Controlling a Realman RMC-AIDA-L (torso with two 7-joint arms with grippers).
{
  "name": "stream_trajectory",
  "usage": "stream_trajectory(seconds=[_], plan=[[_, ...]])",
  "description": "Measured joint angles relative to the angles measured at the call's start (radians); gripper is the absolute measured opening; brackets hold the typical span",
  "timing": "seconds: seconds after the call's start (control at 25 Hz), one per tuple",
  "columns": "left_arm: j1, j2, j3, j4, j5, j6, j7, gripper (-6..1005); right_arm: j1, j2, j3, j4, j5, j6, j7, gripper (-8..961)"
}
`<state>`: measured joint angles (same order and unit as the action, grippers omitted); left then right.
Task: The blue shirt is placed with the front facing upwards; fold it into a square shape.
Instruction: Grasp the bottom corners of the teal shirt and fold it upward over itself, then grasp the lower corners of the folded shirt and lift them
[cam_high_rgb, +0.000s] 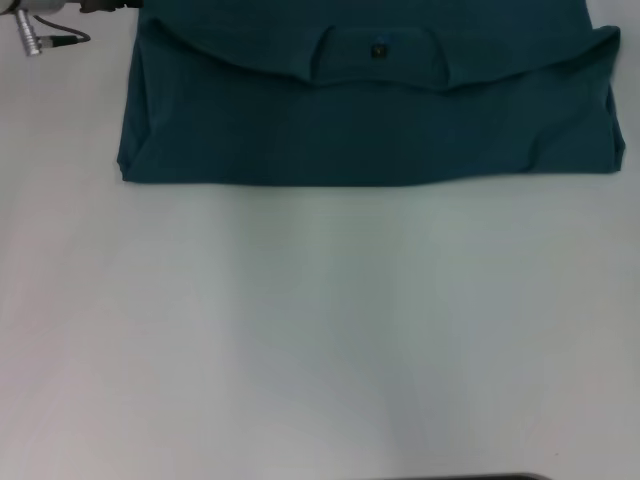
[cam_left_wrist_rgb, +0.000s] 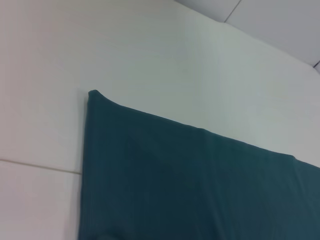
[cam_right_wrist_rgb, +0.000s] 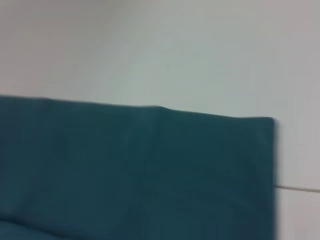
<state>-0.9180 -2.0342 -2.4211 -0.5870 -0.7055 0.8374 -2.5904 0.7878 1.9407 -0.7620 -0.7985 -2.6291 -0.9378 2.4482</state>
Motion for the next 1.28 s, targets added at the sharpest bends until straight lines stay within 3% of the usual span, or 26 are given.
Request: stream_trajectory(seconds=[0.12,0.32,0.6,0.88,1.28], plan=[[0.031,-0.003,-0.003,-0.045,-0.033,0.048,0.0,781,-0.1,0.015,0.014,-0.136,0.197,-0.111,-0.082,732],[0.145,-0.021,-0.003,-0.178,-0.19,0.165,0.012,816,-0.28,0.018,0.08,-0.254,0.552,-0.317,-0.182,754],[0.276,-0.013,-0.022,-0.184,-0.338,0.324,0.001,813,-0.437,0.013,0.28,-0.111,0.808,-0.563,-0.261,750],[0.352,-0.012,-0.094,-0.125,-0.362,0.409,0.016,812,-0.468,0.003,0.373,0.019,0.831,-0.697,-0.369,747],[0.355,0.006,-0.087,0.005,-0.356,0.405,0.238,812,-0.426,0.001,0.363,0.022,0.782,-0.691,-0.39,748]])
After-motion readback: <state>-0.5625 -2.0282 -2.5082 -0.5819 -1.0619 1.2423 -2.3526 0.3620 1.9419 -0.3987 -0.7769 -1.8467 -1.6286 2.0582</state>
